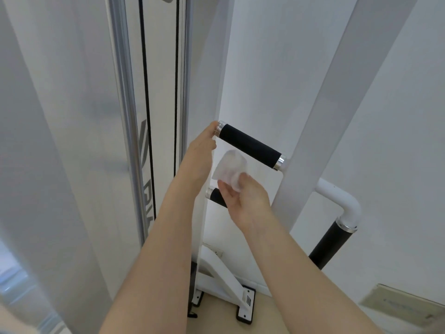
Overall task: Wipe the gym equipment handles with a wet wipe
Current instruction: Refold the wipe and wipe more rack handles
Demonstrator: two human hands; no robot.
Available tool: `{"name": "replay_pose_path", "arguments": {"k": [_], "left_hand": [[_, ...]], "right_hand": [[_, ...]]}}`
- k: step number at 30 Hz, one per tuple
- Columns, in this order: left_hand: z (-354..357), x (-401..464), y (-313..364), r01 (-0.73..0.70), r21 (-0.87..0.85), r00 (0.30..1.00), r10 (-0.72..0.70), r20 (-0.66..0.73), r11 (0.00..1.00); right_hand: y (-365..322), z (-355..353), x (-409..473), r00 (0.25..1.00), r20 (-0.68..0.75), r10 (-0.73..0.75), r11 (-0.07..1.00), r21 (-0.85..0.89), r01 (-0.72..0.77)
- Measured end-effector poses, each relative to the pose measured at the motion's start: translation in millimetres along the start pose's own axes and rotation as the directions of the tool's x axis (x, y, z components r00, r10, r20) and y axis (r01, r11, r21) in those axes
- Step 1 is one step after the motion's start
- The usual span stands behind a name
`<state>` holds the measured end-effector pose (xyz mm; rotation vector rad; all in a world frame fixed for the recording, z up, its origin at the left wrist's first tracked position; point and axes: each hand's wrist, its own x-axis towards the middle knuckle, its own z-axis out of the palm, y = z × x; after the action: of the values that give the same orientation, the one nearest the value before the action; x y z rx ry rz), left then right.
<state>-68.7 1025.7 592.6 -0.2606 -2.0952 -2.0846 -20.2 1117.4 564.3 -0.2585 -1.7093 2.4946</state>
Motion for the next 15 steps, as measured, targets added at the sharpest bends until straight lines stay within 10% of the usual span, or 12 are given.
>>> {"name": "replay_pose_path", "arguments": {"k": [2,6,9,15], "left_hand": [[1,0,-2,0.006,0.02,1.0,-0.006,0.005,1.0],[2,5,-5,0.029,-0.022,1.0,-0.029,0.004,0.999],[2,6,-8,0.015,-0.002,1.0,-0.015,0.002,1.0],[2,9,-9,0.014,0.017,1.0,-0.014,0.004,1.0]], "right_hand": [[1,7,10,0.995,0.078,0.056,0.989,-0.14,-0.044],[-21,13,24,0.995,0.009,0.095,0.936,0.339,-0.092],[-13,1,18,0.975,0.221,-0.013,0.473,0.86,-0.189],[-18,15,23,0.995,0.086,0.046,0.577,0.811,-0.097]]}}
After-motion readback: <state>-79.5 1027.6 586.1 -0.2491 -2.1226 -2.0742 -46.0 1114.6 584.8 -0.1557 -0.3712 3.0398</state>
